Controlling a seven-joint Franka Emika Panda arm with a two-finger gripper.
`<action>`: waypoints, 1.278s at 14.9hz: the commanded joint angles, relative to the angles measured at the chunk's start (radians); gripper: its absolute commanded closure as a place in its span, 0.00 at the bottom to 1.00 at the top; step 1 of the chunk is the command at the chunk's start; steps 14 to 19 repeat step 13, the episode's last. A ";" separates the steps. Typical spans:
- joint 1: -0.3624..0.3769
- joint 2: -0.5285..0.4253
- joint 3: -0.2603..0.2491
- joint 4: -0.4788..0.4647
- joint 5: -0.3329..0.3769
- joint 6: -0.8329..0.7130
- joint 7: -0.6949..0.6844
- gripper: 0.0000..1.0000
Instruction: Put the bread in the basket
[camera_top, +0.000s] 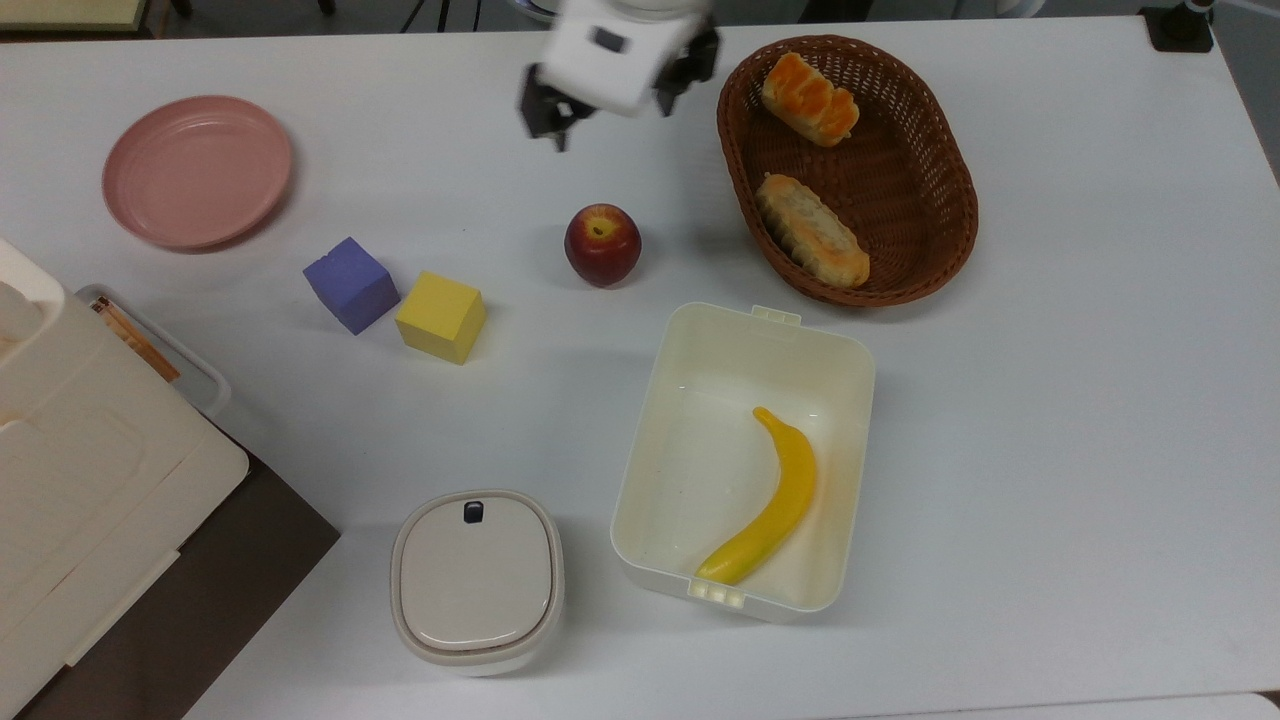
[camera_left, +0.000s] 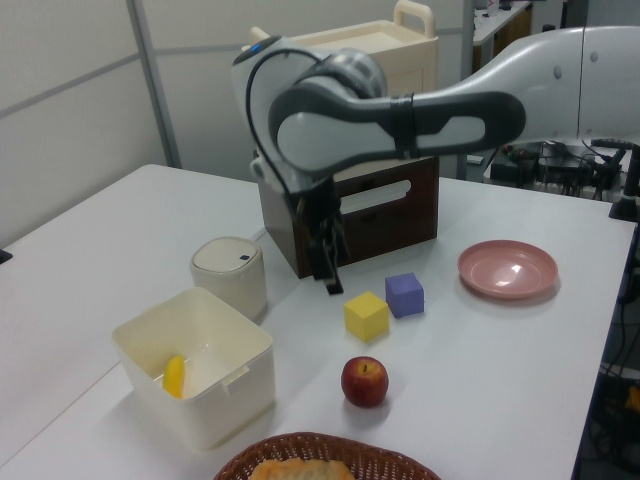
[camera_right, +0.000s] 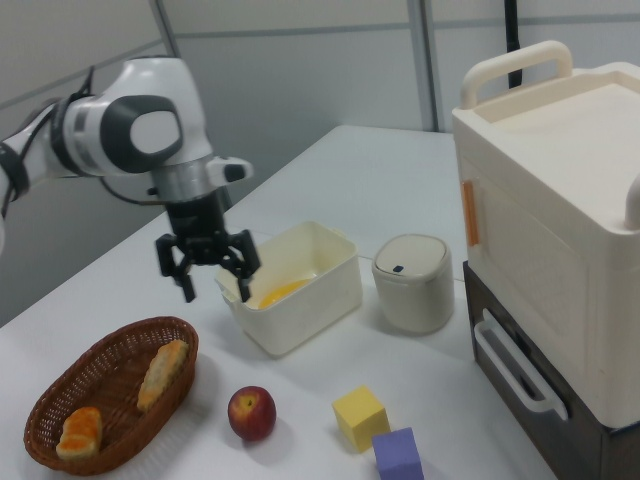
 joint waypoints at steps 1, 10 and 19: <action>-0.073 -0.017 0.000 -0.005 -0.033 0.029 0.026 0.00; -0.159 -0.015 -0.068 -0.022 -0.104 0.199 0.151 0.00; -0.113 -0.012 -0.103 -0.022 -0.083 0.196 0.151 0.00</action>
